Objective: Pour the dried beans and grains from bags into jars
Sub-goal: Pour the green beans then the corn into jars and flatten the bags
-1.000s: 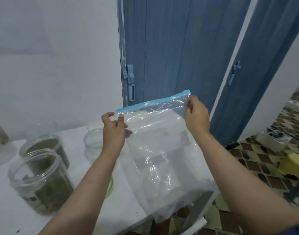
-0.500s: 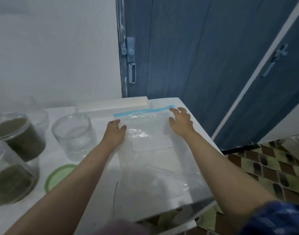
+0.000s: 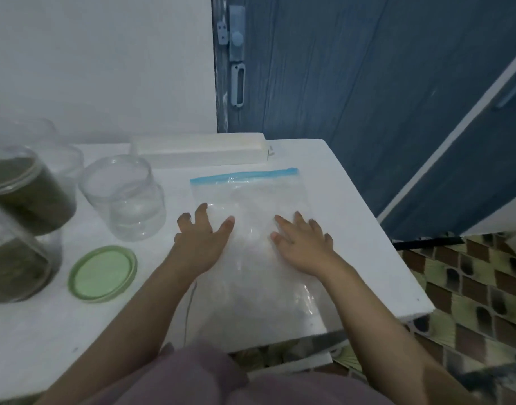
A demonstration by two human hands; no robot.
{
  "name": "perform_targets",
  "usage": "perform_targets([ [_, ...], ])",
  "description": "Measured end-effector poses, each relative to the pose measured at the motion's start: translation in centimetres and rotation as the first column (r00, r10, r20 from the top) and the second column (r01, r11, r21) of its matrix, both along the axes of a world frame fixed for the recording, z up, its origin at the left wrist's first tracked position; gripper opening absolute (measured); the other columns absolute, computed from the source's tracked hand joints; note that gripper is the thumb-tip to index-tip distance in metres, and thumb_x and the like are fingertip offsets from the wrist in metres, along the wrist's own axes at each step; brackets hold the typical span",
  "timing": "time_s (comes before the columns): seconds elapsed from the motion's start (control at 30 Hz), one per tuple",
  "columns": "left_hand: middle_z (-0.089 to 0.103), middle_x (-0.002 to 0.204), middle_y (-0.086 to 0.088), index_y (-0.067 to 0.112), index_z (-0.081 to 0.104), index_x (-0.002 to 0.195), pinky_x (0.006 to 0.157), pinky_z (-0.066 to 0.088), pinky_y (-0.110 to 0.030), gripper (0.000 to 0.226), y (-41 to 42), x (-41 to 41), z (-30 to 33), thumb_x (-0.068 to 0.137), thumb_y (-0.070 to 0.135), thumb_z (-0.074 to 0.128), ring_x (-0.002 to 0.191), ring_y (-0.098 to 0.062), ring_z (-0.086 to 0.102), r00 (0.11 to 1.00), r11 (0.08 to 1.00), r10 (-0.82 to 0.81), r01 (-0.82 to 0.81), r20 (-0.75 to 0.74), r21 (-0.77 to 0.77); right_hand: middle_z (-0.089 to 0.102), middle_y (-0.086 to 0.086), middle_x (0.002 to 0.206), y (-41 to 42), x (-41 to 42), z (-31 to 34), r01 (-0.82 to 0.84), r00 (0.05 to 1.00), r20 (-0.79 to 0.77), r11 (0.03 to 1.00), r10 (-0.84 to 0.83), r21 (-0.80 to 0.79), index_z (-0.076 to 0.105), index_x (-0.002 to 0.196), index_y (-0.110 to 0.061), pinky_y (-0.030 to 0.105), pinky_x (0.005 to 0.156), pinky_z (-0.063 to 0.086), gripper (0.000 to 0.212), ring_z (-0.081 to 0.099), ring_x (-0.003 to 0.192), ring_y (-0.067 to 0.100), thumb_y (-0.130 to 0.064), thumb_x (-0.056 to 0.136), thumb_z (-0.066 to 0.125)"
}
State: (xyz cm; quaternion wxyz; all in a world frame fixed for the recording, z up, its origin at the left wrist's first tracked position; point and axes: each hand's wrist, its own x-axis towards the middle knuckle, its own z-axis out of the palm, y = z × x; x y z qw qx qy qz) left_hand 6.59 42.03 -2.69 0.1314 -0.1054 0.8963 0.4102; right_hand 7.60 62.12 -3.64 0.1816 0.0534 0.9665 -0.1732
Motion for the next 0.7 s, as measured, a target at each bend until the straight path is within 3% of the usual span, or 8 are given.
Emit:
perform_targets([
  [0.13,0.033,0.142,-0.009,0.036,0.016,0.151,0.099,0.050,-0.043,0.077,-1.5,-0.6,0.7,0.089,0.060,0.056,0.103,-0.029,0.061,0.996,0.993,-0.020,0.010,0.089,0.117,-0.014,0.002,0.166,-1.2,-1.4,-2.2,0.039,0.998,-0.047,0.996,-0.035,0.085,0.004,0.157,-0.040,0.058,0.117,-0.005,0.056,-0.013,0.151,0.033,-0.053,0.104,0.018],
  [0.23,0.047,0.124,-0.008,0.036,0.022,0.144,0.082,0.056,-0.035,0.070,-2.3,-1.0,1.3,0.089,0.054,0.061,0.082,-0.021,0.063,0.997,0.981,-0.029,0.015,0.067,0.192,-0.015,0.004,0.165,-2.2,-3.2,-2.7,0.084,0.994,-0.084,0.991,-0.076,0.102,0.001,0.157,-0.038,0.060,0.117,-0.007,0.057,-0.014,0.151,0.034,-0.052,0.104,0.016],
  [0.37,0.056,0.112,-0.007,0.040,0.025,0.137,0.090,0.055,-0.038,0.064,-3.0,-0.7,1.7,0.087,0.066,0.054,0.085,-0.021,0.062,0.995,0.974,-0.031,0.010,0.091,0.228,-0.015,0.006,0.165,-3.0,-4.9,-2.1,0.091,0.994,-0.068,0.991,-0.084,0.103,0.001,0.157,-0.036,0.061,0.118,-0.007,0.057,-0.014,0.150,0.037,-0.051,0.104,0.016],
  [0.43,0.058,0.108,-0.005,0.041,0.026,0.135,0.085,0.057,-0.035,0.062,-3.2,0.1,1.7,0.087,0.064,0.056,0.081,-0.021,0.064,0.994,0.960,-0.034,0.002,0.108,0.280,-0.014,0.006,0.165,-3.0,-4.9,-1.3,0.076,0.994,-0.084,0.992,-0.068,0.096,0.003,0.157,-0.038,0.060,0.118,-0.007,0.057,-0.013,0.150,0.037,-0.051,0.104,0.018],
  [0.6,0.055,0.080,-0.004,0.036,0.040,0.124,0.080,0.057,-0.041,0.038,-3.7,1.1,0.7,0.094,0.030,0.063,0.066,-0.019,0.058,0.998,0.934,-0.050,0.037,0.028,0.355,0.003,-0.003,0.167,-1.3,-1.4,0.8,0.028,0.985,-0.172,1.000,-0.027,0.005,0.023,0.153,-0.043,0.052,0.120,0.002,0.050,0.001,0.151,0.031,-0.051,0.104,0.026],
  [0.7,0.056,0.090,-0.004,0.025,0.055,0.108,0.067,0.049,-0.033,0.009,-3.8,1.4,-0.2,0.099,0.022,0.055,0.063,-0.015,0.055,0.996,0.956,-0.048,0.068,-0.076,0.284,0.007,-0.003,0.166,-0.4,1.7,-0.2,0.049,0.984,-0.174,0.998,-0.043,0.027,0.026,0.152,-0.043,0.052,0.120,0.006,0.048,0.006,0.151,0.031,-0.049,0.105,0.025],
])
